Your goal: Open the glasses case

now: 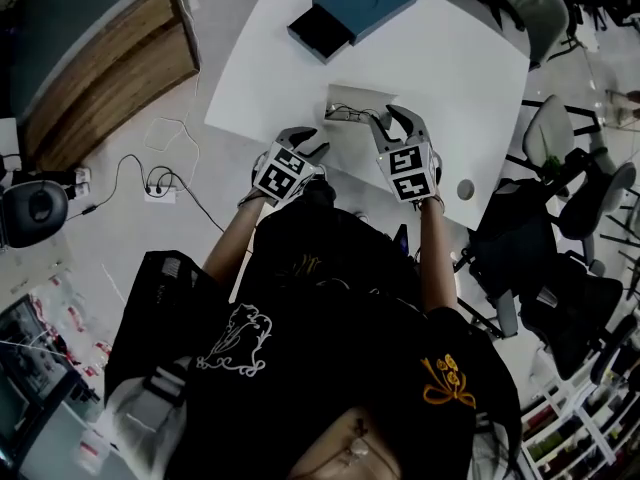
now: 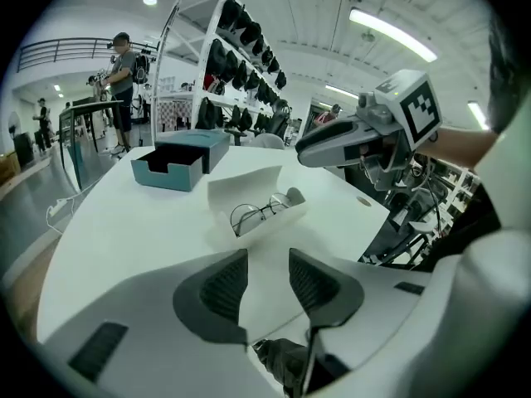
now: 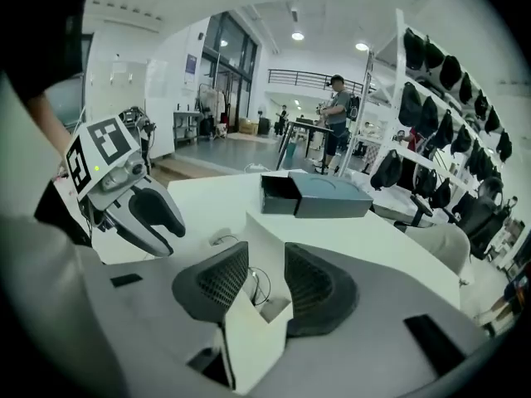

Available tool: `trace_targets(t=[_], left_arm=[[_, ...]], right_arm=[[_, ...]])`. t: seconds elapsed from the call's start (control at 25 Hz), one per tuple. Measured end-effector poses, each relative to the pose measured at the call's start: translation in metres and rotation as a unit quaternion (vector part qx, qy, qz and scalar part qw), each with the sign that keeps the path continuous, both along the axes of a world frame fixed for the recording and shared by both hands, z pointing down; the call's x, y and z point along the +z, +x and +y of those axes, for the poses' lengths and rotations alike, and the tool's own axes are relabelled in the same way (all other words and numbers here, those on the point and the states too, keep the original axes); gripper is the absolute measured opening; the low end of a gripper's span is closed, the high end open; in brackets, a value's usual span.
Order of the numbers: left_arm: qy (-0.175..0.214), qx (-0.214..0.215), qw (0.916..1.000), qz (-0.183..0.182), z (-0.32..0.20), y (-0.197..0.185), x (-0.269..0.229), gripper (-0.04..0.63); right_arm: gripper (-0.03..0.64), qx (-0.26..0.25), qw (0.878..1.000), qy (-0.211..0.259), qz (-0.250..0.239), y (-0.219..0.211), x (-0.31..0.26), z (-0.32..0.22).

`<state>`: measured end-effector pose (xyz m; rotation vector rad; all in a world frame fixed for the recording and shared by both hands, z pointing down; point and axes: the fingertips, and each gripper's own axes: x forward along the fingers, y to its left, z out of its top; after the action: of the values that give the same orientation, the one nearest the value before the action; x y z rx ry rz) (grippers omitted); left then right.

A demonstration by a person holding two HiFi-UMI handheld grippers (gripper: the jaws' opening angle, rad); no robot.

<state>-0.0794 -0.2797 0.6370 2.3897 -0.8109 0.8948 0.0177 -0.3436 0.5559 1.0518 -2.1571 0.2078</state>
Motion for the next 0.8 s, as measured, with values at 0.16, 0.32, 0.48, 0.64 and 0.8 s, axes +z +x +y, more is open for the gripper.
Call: trace_targets(t=[0.16,0.32,0.48,0.64,0.8], left_arm=[[0.029,-0.022,0.9992,0.016,0.011,0.011,-0.033,0.163],[0.064,-0.044,0.9960,0.045,0.016,0.030,-0.072,0.163],[0.096,-0.066,0.9903,0.075,0.023,0.050,-0.113,0.163],[0.116,-0.091,0.9857,0.081,0.039,0.066,-0.142,0.160],[0.137,-0.101,0.9813,0.091,0.067,0.085,-0.165,0.153]], right_arm=[[0.150,0.016,0.998,0.003,-0.063,0.010,-0.026,0.030],[0.137,0.034,0.993,0.003,-0.116,0.024,-0.047,0.059],[0.123,0.036,0.990,0.014,-0.133,0.042,-0.068,0.085],[0.104,0.032,0.986,0.021,-0.163,0.059,-0.087,0.110],[0.103,0.012,0.980,0.034,-0.194,0.074,-0.103,0.139]])
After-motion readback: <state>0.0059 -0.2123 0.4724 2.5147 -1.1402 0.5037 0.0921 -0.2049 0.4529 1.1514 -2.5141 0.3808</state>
